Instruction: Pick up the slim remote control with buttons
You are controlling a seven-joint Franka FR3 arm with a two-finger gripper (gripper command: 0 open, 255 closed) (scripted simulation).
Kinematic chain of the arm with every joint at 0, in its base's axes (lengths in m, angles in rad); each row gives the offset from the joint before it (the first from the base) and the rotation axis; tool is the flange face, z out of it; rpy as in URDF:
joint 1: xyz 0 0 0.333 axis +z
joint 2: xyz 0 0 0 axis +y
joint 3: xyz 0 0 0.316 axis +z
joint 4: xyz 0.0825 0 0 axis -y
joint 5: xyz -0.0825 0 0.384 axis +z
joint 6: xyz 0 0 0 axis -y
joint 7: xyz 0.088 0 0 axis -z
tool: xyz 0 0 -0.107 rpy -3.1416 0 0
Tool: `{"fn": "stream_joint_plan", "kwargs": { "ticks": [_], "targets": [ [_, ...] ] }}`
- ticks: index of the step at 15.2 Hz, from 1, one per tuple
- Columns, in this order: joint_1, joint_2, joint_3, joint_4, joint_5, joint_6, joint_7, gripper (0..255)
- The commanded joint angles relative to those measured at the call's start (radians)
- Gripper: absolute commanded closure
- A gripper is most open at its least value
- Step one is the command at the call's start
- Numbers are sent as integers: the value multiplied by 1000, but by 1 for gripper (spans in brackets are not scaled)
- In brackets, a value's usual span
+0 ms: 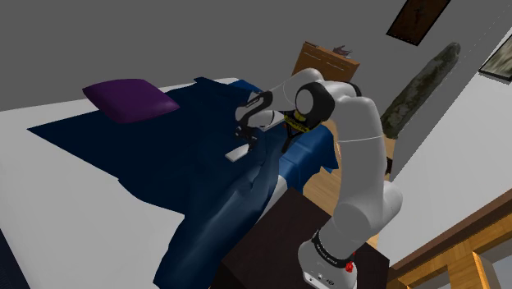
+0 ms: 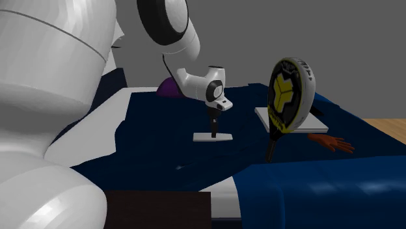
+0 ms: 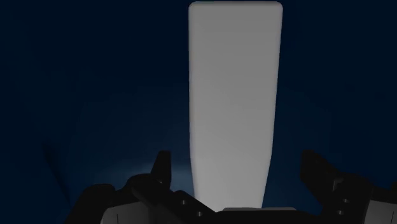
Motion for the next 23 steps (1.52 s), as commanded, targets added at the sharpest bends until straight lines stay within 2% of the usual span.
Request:
{"fn": "stream_joint_plan", "kwargs": {
  "ticks": [1,7,8,17,23],
  "targets": [
    [-4,24,1,13,4,11,0,0],
    [-10,75,9,32,10,43,-4,0],
    [-10,73,9,30,10,43,-4,255],
    [-10,75,9,32,10,43,-4,255],
    [-3,8,-1,9,2,0,2,255]
  ]
}}
